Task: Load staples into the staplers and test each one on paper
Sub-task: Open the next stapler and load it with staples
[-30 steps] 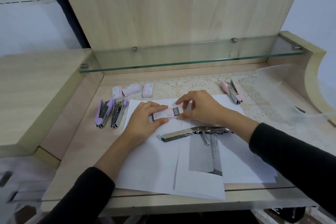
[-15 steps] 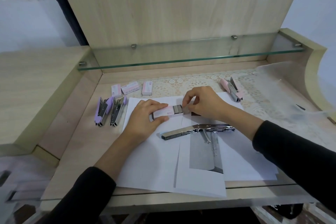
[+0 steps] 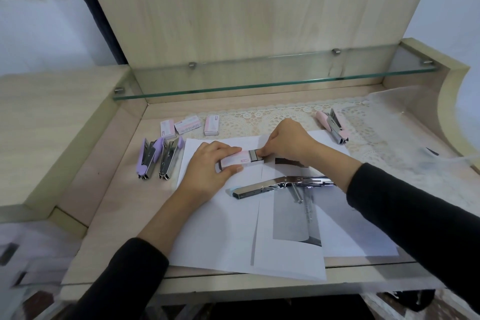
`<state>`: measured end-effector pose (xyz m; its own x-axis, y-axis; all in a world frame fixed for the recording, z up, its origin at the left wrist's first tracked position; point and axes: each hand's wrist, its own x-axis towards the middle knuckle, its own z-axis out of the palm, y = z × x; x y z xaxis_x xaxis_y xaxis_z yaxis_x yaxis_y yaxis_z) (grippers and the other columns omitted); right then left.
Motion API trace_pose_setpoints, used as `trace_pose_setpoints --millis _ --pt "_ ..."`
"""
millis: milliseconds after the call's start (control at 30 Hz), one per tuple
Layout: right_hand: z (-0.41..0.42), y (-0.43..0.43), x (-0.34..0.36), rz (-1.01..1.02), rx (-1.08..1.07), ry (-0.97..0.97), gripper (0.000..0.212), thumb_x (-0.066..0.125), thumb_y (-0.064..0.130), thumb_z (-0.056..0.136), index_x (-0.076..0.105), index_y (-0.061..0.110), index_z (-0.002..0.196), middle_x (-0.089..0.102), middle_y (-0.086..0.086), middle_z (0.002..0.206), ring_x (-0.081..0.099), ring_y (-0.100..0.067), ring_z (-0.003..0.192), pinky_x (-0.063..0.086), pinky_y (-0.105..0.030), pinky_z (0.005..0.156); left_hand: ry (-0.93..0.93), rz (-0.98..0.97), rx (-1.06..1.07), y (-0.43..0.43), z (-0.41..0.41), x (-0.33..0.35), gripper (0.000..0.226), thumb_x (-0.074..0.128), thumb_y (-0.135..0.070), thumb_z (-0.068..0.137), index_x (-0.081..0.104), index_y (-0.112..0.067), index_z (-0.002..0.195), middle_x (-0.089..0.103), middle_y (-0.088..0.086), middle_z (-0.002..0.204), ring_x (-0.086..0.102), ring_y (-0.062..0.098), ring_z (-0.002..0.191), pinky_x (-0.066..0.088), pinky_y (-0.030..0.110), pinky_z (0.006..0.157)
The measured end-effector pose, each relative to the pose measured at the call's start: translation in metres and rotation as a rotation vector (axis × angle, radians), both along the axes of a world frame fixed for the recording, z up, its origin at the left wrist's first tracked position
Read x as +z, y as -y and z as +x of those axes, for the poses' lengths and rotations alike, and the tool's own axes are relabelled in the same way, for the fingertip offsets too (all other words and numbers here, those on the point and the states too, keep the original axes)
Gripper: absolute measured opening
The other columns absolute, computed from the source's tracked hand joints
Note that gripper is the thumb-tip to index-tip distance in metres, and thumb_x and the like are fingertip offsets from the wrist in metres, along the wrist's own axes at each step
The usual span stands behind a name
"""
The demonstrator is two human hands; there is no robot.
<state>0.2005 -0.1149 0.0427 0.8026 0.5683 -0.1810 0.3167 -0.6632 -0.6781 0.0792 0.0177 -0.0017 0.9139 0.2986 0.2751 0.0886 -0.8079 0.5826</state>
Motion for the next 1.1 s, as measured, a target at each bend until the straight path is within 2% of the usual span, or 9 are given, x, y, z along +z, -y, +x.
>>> trace_pose_setpoints --millis 100,333,467,567,633,700,833,933,1100 --pt "-0.0019 -0.0018 0.0045 -0.036 -0.019 -0.036 0.025 0.078 0.014 0.068 0.066 -0.006 0.079 0.047 -0.007 0.055 0.043 -0.02 0.057 0.033 -0.026 0.049 -0.002 0.0 0.002 -0.0005 0.0 -0.0006 0.035 0.067 -0.024 0.081 0.063 -0.021 0.116 0.059 -0.004 0.109 0.041 0.008 0.099 0.025 0.012 0.084" --pt "0.0002 0.0004 0.0064 -0.014 -0.026 -0.087 0.019 0.075 0.006 0.067 0.058 0.001 0.061 0.046 -0.007 0.054 0.042 -0.019 0.05 0.033 -0.024 0.046 -0.002 0.008 0.001 -0.0014 -0.0002 -0.0017 0.035 0.067 -0.025 0.081 0.062 -0.021 0.116 0.058 -0.006 0.107 0.041 0.009 0.099 0.025 0.007 0.081" --pt "0.0019 -0.001 0.0051 -0.004 -0.023 -0.079 0.017 0.075 0.007 0.068 0.064 -0.002 0.077 0.05 -0.009 0.06 0.045 -0.02 0.055 0.035 -0.025 0.05 0.007 0.01 0.002 -0.0012 -0.0002 -0.0017 0.035 0.068 -0.024 0.081 0.063 -0.02 0.116 0.059 -0.004 0.108 0.042 0.01 0.1 0.025 0.012 0.084" --pt "0.0027 0.0012 0.0053 0.021 -0.014 -0.113 0.017 0.075 0.008 0.069 0.064 -0.005 0.075 0.052 -0.008 0.054 0.045 -0.016 0.052 0.035 -0.023 0.048 0.004 0.011 0.004 -0.0009 -0.0005 -0.0019 0.035 0.067 -0.024 0.081 0.063 -0.02 0.116 0.059 -0.004 0.108 0.043 0.011 0.1 0.025 0.013 0.084" --pt "0.0019 0.0025 0.0065 0.022 -0.002 -0.129 0.025 0.075 0.015 0.072 0.061 -0.001 0.06 0.049 0.002 0.034 0.041 -0.006 0.037 0.032 -0.015 0.042 0.005 0.015 0.007 -0.0007 -0.0005 -0.0017 0.035 0.067 -0.024 0.081 0.062 -0.021 0.116 0.059 -0.004 0.107 0.043 0.011 0.1 0.024 0.012 0.083" --pt "-0.0022 0.0018 0.0079 -0.015 0.004 -0.1 0.039 0.078 0.027 0.069 0.049 0.008 0.051 0.034 0.009 0.02 0.036 -0.01 0.037 0.027 -0.018 0.04 0.006 0.017 0.008 -0.0006 -0.0005 -0.0015 0.035 0.067 -0.023 0.081 0.062 -0.02 0.116 0.06 -0.003 0.108 0.043 0.012 0.1 0.024 0.012 0.083" --pt "-0.007 -0.002 0.0057 -0.049 0.017 -0.037 0.055 0.083 0.037 0.06 0.036 0.012 0.046 0.032 0.009 0.026 0.03 -0.012 0.043 0.021 -0.023 0.043 -0.001 0.019 0.008 -0.0002 -0.0004 -0.0013 0.036 0.067 -0.024 0.081 0.062 -0.02 0.116 0.06 -0.002 0.109 0.044 0.014 0.101 0.025 0.012 0.082" --pt "-0.0047 -0.0016 0.0065 -0.054 0.028 -0.045 0.042 0.082 0.035 0.062 0.05 0.009 0.054 0.042 0.003 0.04 0.037 -0.011 0.047 0.026 -0.021 0.044 0.0 0.028 0.005 -0.0007 -0.0005 -0.0013 0.036 0.067 -0.024 0.082 0.062 -0.02 0.117 0.06 -0.001 0.11 0.045 0.015 0.102 0.024 0.012 0.082" --pt "-0.0018 0.0031 0.0093 0.011 0.044 -0.13 0.024 0.08 0.022 0.066 0.067 0.003 0.063 0.047 0.011 0.027 0.04 -0.006 0.043 0.031 -0.011 0.039 -0.004 0.028 0.006 -0.0002 -0.0007 -0.0008 0.036 0.067 -0.023 0.082 0.062 -0.019 0.117 0.06 -0.002 0.109 0.045 0.015 0.102 0.024 0.009 0.08"
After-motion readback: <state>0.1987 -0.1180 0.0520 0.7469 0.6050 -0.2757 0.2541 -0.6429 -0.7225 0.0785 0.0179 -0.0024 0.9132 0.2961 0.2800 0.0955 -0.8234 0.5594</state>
